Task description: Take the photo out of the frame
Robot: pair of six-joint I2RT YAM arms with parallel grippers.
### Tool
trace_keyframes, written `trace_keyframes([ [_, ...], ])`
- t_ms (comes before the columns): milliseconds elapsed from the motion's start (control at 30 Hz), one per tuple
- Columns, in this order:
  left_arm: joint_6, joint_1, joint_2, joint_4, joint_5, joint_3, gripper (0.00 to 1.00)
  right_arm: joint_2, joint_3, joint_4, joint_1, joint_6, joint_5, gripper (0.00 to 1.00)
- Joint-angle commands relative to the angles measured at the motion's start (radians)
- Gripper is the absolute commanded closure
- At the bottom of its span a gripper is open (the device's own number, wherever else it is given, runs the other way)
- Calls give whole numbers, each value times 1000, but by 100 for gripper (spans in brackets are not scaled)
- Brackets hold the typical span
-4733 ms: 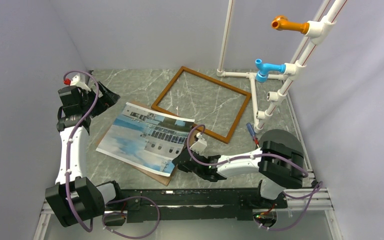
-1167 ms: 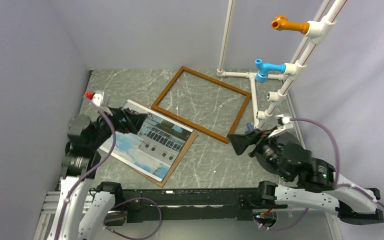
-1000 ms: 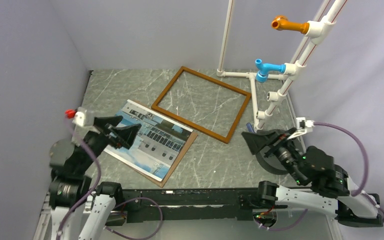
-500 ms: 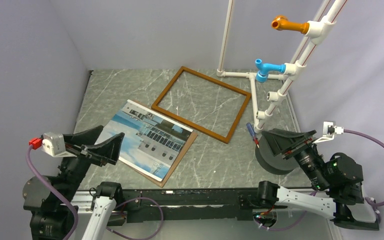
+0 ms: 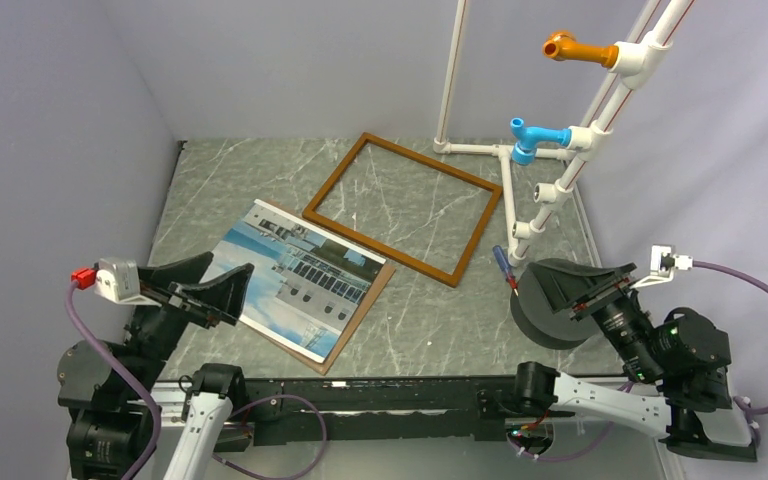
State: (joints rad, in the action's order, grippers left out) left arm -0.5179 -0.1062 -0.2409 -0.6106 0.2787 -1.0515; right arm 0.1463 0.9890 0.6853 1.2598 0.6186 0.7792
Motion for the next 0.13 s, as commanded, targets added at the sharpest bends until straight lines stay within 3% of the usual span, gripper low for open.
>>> trace_keyframes([
  [0,-9,-1,-4,10,-6,8,1,-7,6,9,1,3,13,0],
  [100,-8,-1,-2,14,1,19,1,21,-2,18,1,-7,35,0],
])
